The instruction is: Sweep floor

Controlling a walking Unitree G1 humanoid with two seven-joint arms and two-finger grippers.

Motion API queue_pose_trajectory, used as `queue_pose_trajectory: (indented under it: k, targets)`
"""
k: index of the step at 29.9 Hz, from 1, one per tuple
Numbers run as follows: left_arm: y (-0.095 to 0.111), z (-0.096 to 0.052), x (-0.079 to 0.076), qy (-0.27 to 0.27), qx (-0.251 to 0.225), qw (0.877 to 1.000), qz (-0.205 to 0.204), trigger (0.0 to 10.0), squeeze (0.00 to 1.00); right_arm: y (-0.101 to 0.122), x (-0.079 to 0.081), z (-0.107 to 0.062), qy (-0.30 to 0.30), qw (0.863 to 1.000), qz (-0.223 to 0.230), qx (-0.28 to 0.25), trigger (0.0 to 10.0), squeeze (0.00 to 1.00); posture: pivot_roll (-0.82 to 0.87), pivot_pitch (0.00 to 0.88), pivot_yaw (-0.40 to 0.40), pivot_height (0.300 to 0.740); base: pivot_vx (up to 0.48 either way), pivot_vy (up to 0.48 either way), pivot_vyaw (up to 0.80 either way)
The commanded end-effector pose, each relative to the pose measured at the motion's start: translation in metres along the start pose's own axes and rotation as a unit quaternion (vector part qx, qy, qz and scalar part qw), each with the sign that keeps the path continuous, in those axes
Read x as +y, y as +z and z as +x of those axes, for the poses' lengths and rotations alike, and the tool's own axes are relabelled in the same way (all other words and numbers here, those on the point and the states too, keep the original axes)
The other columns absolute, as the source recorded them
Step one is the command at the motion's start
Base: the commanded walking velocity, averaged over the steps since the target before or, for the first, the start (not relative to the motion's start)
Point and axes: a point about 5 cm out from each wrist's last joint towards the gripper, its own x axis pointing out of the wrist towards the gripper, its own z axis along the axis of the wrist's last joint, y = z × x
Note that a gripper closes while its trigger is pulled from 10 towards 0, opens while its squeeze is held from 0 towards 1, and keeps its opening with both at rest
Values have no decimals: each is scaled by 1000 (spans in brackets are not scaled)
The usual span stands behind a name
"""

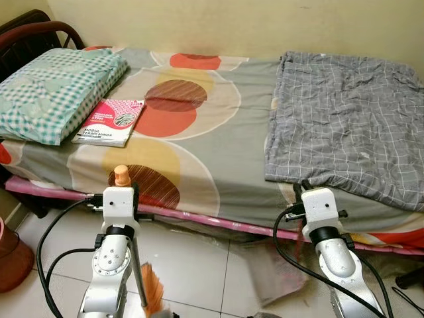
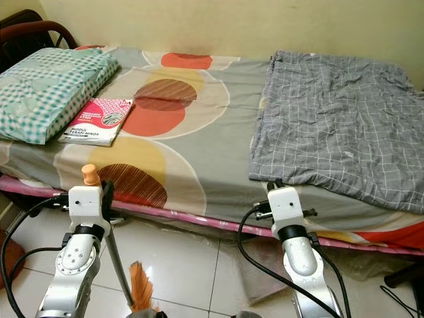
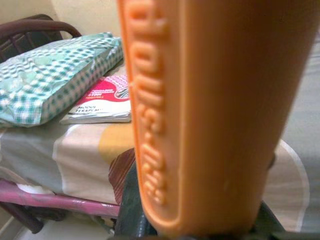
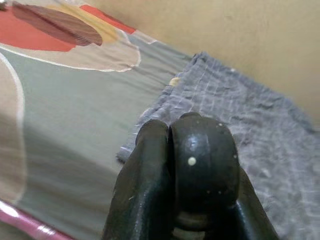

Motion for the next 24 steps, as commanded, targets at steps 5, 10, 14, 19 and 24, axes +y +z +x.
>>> queue_pose_trajectory:
  k: [5,10,14,19,24]
  targets:
    - [5,4,0,1,-15,1000,3,10000,0,7,-4,12,-27,989,145,29,10000,0,-63,42,24,740,0,0,0]
    - [9,6,3,4,-26,1000,11,10000,0,9,-9,16,-40,981,188,38,10000,0,-63,42,24,740,0,0,0]
    - [13,8,4,6,-35,999,21,10000,0,18,-12,20,-36,973,226,27,10000,0,-63,49,18,740,0,0,0]
    - [11,6,5,9,-31,999,17,10000,0,31,-8,22,-14,969,246,9,10000,0,-63,49,18,740,0,0,0]
    - [11,5,4,18,-34,999,23,10000,0,40,3,22,29,968,250,-4,10000,0,-59,43,11,740,0,0,728]
